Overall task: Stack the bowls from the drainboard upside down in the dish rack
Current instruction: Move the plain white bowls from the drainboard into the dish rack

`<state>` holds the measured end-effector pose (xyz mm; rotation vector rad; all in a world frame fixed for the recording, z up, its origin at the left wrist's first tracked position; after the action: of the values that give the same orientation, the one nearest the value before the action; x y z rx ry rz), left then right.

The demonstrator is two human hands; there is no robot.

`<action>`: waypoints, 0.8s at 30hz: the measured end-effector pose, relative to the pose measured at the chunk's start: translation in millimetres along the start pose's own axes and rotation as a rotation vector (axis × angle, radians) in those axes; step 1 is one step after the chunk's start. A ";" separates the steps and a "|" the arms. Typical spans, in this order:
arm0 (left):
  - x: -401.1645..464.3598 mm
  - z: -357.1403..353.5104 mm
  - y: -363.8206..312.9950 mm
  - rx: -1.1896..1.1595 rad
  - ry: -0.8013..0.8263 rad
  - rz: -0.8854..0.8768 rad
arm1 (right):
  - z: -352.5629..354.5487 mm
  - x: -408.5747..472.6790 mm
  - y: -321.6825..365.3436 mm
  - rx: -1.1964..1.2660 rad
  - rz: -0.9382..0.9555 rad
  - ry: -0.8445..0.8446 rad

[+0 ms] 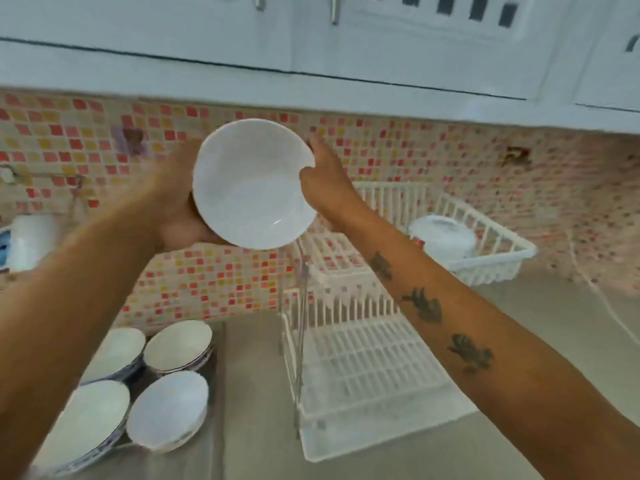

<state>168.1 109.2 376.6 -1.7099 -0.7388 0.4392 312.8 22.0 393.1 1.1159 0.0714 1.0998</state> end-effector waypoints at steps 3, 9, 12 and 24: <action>30.0 -72.7 -1.9 0.058 0.189 0.098 | 74.3 1.9 -28.7 -0.026 -0.042 -0.144; 71.3 -174.1 17.0 0.076 0.324 0.160 | 166.3 1.5 -93.4 0.016 -0.124 -0.238; 92.9 -203.9 32.7 0.149 0.281 0.102 | 190.5 4.9 -118.8 0.062 -0.211 -0.203; 160.3 -262.2 95.1 0.530 0.174 -0.473 | 237.0 32.1 -202.2 0.153 -0.268 -0.189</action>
<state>475.7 15.1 369.3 -1.0214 -0.7856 0.1326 593.0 -116.4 374.1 1.3011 0.1538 0.7561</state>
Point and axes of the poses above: each hand's wrist, its own x-axis towards the middle knuckle, its own z-axis out of the back of the hand, y = z × x, the point moved 3 cm from there along x, towards the middle knuckle, and after that the axes turned 10 degrees about -x, right-handed, at the moved point
